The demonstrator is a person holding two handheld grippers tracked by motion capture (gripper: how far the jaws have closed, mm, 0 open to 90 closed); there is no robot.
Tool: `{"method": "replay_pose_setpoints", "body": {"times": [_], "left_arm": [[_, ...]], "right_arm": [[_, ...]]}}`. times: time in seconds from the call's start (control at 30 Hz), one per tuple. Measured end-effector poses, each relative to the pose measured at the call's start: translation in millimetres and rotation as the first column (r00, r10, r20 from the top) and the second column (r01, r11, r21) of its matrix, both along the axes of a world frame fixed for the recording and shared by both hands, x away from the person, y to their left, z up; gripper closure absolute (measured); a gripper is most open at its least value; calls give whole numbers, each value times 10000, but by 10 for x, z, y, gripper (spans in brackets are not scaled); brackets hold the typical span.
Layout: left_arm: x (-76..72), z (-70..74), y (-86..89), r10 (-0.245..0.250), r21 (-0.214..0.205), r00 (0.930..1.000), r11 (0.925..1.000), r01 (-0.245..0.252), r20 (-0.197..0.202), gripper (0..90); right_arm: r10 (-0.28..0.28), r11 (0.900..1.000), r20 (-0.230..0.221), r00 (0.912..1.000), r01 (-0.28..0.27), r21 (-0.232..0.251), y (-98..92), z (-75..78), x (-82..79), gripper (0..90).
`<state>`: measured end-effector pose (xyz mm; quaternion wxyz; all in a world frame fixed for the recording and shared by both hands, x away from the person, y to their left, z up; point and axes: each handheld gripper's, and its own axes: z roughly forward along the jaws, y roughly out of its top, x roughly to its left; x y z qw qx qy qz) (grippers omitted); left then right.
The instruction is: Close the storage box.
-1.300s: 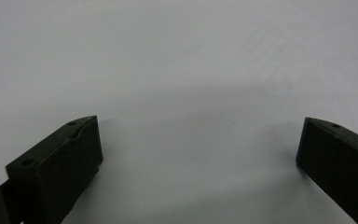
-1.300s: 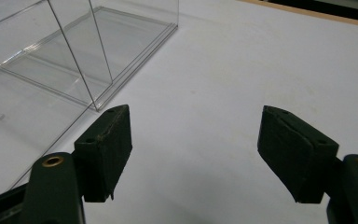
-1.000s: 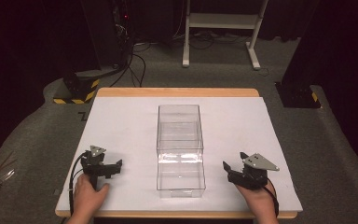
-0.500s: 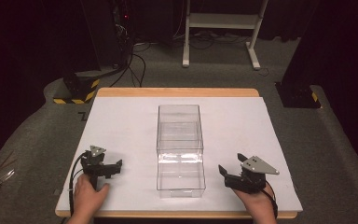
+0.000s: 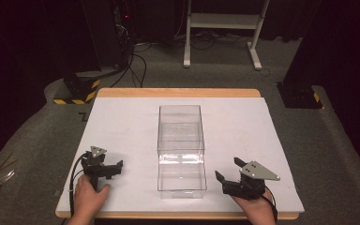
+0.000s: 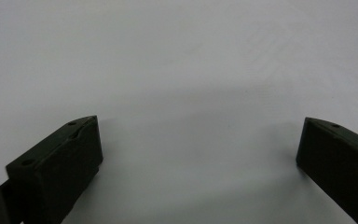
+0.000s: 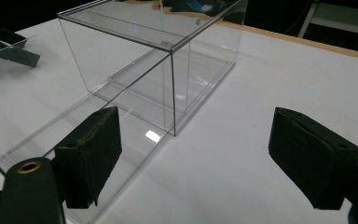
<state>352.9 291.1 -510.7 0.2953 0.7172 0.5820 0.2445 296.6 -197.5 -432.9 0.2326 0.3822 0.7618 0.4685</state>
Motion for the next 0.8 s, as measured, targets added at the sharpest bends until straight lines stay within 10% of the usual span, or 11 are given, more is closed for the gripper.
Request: {"method": "replay_pose_setpoints", "body": {"times": [0.8], "left_arm": [[0,0,0,-1,-2,10000,10000,1,1,5]], "right_arm": [[976,9951,-9,9952,-975,156,204,9,-235,172]]}}
